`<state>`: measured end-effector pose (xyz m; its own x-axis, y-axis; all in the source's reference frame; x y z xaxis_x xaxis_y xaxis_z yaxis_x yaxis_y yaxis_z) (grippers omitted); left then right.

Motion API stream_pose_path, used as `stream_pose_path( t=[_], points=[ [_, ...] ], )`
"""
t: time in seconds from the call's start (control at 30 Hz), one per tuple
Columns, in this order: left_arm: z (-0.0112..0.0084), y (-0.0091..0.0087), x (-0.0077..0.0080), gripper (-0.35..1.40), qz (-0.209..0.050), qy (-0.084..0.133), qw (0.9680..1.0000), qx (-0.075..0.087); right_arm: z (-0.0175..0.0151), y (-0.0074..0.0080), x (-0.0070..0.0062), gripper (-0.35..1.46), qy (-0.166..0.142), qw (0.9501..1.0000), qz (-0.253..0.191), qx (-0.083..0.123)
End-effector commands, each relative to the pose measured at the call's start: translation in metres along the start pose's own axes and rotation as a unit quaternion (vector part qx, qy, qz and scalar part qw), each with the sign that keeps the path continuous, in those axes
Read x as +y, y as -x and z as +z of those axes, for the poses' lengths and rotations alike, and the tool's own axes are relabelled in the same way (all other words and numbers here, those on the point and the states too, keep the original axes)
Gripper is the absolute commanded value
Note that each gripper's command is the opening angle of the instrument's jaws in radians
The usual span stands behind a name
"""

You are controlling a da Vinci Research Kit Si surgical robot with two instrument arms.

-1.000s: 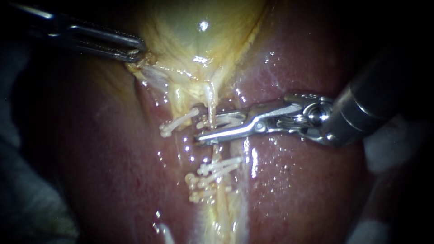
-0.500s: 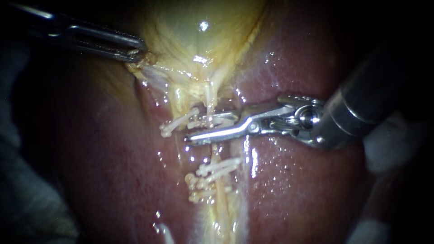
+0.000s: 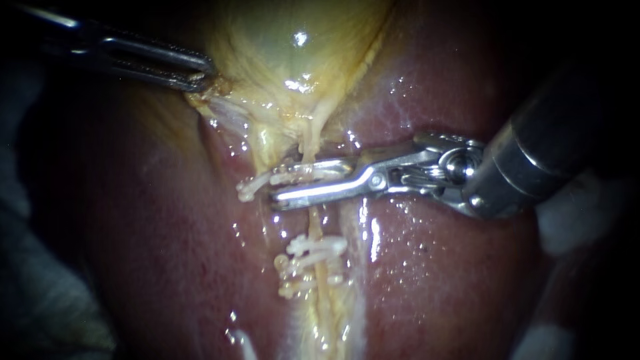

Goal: Clipping third clip right tube

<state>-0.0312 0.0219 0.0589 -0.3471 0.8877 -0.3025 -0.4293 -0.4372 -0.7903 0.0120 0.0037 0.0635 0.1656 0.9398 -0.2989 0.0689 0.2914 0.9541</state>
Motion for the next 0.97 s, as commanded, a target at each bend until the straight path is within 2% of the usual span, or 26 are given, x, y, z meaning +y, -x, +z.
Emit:
stream_pose_path(
  t=[0.03, 0.2, 0.37, 0.43, 0.97],
  points=[
    [0.0, 0.0, 0.0, -0.35, 0.0, 0.0, 1.0, 0.0, -0.0002, -0.0001, 0.0, 0.35, 0.001, 1.0, -0.003, 0.0],
    [0.0, 0.0, 0.0, -0.35, 0.0, 0.0, 1.0, 0.0, -0.0007, -0.0007, -0.0002, 0.13, 0.0, 1.0, 0.0, 0.0],
    [0.0, 0.0, 0.0, -0.35, 0.0, 0.0, 1.0, 0.0, -0.0009, -0.0007, -0.0003, -0.11, -0.001, 1.0, 0.0, 0.0],
    [0.0, 0.0, 0.0, -0.35, 0.0, 0.0, 1.0, 0.0, -0.0011, -0.0006, -0.0004, -0.35, -0.001, 1.0, 0.0, -0.001],
    [0.0, 0.0, 0.0, -0.35, 0.0, 0.0, 1.0, 0.0, -0.0015, -0.0001, -0.0005, -0.35, 0.0, 1.0, -0.004, -0.006]
  ],
)
